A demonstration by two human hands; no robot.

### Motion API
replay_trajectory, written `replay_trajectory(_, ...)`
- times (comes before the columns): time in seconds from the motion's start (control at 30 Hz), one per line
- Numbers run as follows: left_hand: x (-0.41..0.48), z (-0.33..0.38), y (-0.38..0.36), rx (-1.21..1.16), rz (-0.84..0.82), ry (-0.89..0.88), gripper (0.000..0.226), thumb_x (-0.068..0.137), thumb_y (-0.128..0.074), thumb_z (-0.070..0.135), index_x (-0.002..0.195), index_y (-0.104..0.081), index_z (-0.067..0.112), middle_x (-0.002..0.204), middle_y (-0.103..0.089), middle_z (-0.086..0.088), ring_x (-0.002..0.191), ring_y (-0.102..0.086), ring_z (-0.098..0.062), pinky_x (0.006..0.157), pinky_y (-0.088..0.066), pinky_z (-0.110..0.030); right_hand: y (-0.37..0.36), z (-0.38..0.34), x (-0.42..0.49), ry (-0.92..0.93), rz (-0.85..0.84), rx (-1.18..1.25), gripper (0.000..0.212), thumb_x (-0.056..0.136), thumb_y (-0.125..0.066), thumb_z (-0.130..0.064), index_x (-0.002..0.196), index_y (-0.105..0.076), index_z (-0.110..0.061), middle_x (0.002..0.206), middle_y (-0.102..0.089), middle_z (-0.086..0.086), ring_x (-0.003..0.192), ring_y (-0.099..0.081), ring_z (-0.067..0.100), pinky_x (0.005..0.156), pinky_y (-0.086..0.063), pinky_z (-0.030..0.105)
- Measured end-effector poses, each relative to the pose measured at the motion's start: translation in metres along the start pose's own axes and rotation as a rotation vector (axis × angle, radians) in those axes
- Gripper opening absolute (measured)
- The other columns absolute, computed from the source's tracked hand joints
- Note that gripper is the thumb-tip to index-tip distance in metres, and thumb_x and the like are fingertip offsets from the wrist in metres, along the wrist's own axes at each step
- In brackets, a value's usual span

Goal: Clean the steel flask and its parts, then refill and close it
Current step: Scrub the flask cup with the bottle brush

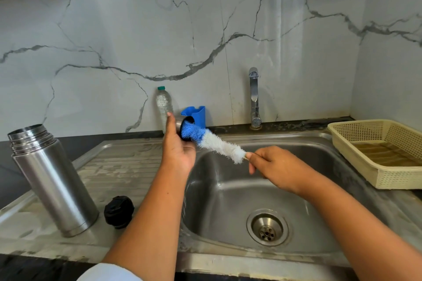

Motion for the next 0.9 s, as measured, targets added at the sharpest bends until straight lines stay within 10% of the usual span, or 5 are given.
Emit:
replay_trajectory(0.43,0.001,-0.016,0.014,0.142,0.073,0.129,0.029,0.094,-0.072,0.033,0.116,-0.065,0.015,0.122,-0.07,-0.014,0.118,-0.064,-0.025,0.087,-0.053,-0.034,0.019,0.011,0.002,-0.031,0.174,-0.177,0.028,0.102,-0.049,-0.052,0.09,-0.066,-0.032,0.067,-0.064,-0.004,0.061,-0.06,0.014,0.064,-0.056,0.041)
replay_trajectory(0.7,0.003,-0.017,0.006,0.014,0.015,0.172,0.08,0.075,-0.08,0.063,0.136,-0.055,0.018,0.126,-0.066,-0.024,0.112,-0.068,-0.044,0.094,-0.054,-0.065,0.02,-0.003,-0.004,-0.005,0.223,-0.41,0.032,0.1,-0.044,-0.061,0.096,-0.064,-0.037,0.074,-0.059,-0.013,0.069,-0.059,0.009,0.064,-0.056,0.036)
replay_trajectory(0.9,0.0,-0.001,0.01,-0.051,0.067,0.07,0.062,0.089,-0.074,0.051,0.134,-0.058,0.012,0.113,-0.073,-0.017,0.098,-0.075,-0.031,0.09,-0.061,-0.053,0.018,0.001,-0.003,-0.012,0.081,-0.2,0.047,0.102,-0.043,-0.058,0.077,-0.068,-0.027,0.057,-0.057,-0.007,0.052,-0.052,0.008,0.056,-0.043,0.029)
Point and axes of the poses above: each hand's wrist, its own x-axis towards the middle knuckle, its own y-axis out of the back of the hand, z = x × y, the point moved 8 cm from there along x, towards the middle knuckle
